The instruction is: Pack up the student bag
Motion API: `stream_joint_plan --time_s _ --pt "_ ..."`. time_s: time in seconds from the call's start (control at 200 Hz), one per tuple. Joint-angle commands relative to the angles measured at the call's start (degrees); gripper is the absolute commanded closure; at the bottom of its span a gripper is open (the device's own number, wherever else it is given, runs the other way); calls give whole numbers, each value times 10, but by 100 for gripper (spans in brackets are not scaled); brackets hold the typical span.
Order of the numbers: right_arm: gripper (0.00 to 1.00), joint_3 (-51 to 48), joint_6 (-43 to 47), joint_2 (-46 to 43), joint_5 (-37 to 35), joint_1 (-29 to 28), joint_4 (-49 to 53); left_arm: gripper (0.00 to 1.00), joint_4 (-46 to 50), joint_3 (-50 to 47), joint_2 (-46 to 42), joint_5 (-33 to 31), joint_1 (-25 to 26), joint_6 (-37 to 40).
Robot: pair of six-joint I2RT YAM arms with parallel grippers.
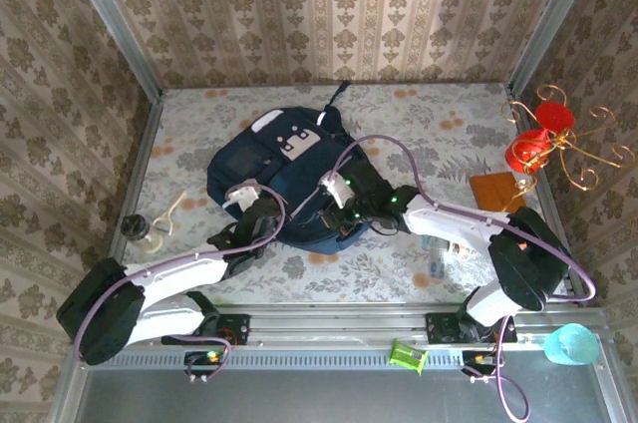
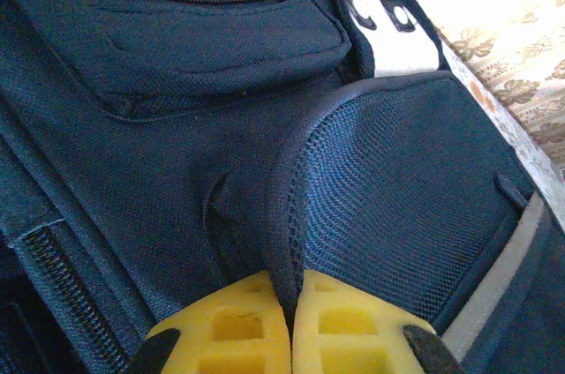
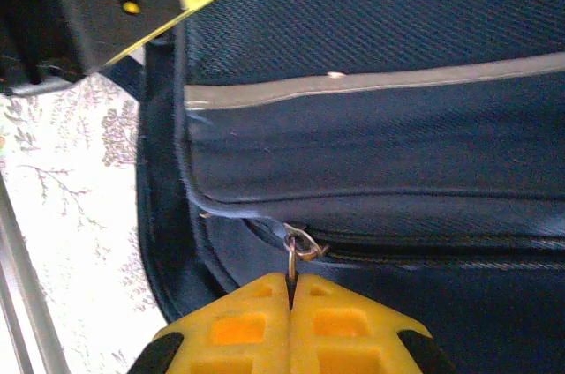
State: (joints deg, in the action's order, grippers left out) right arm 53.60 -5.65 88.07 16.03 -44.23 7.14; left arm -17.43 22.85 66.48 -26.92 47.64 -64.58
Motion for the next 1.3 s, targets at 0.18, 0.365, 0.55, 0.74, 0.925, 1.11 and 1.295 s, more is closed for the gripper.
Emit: stream_joint_plan --time_s 0.18,0.365,0.55,0.74,0.925,1.11,1.295 --pt "100 36 -50 47 27 -70 -91 100 -47 30 12 -24 23 -2" --pt "100 22 -57 54 19 -52 -106 100 -50 30 8 -2 27 6" --pt "100 -4 -42 25 15 -5 -85 94 -27 29 3 50 46 23" --pt "100 -44 -21 -33 14 62 -55 83 -17 16 -5 70 72 31" --pt "100 -60 -3 -67 16 107 -35 54 41 36 -19 106 73 86" --pt "100 -67 -1 -73 24 114 -33 43 97 38 -51 176 -7 120" --pt "100 -66 -3 -69 27 113 -37 39 136 96 -23 290 -90 179"
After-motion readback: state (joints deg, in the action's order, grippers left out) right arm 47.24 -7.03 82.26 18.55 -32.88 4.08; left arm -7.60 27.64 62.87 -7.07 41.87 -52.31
